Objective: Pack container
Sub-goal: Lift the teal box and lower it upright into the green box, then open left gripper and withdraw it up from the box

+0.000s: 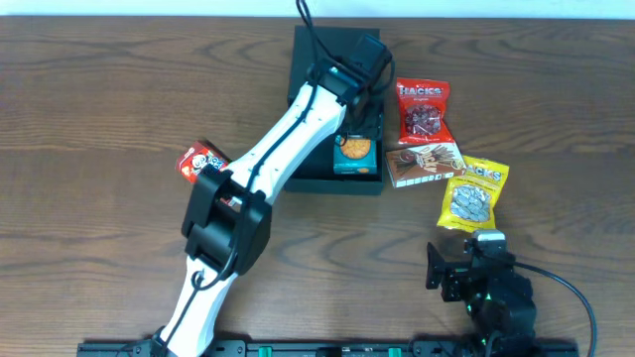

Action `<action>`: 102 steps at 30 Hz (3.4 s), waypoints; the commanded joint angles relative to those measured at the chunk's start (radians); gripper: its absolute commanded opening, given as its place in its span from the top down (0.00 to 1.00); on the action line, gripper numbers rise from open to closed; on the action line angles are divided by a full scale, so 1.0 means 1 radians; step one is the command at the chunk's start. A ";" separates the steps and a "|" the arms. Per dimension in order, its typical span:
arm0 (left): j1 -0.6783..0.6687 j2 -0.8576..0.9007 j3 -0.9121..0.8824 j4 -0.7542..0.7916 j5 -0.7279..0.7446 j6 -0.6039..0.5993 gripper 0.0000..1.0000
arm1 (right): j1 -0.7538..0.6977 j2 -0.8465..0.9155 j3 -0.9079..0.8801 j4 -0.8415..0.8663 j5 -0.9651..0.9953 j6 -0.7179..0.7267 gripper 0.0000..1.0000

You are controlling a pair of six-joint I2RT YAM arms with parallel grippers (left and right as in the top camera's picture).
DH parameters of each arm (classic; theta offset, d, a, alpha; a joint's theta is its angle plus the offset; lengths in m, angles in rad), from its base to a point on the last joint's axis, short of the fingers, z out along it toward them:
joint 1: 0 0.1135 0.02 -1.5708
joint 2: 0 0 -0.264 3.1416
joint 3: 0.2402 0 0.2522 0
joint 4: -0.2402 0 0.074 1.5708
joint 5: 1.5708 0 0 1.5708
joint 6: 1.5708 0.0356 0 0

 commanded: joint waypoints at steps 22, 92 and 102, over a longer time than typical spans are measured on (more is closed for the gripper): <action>0.039 0.006 0.021 -0.084 -0.191 0.046 0.08 | -0.009 -0.005 -0.013 -0.001 0.001 0.015 0.01; 0.265 -0.308 -0.110 -0.127 -0.126 0.177 0.94 | -0.009 -0.005 -0.013 0.115 -0.038 0.077 0.01; 0.362 -0.309 -0.110 -0.167 -0.074 0.177 0.94 | -0.009 -0.005 -0.013 0.331 -0.069 0.838 0.01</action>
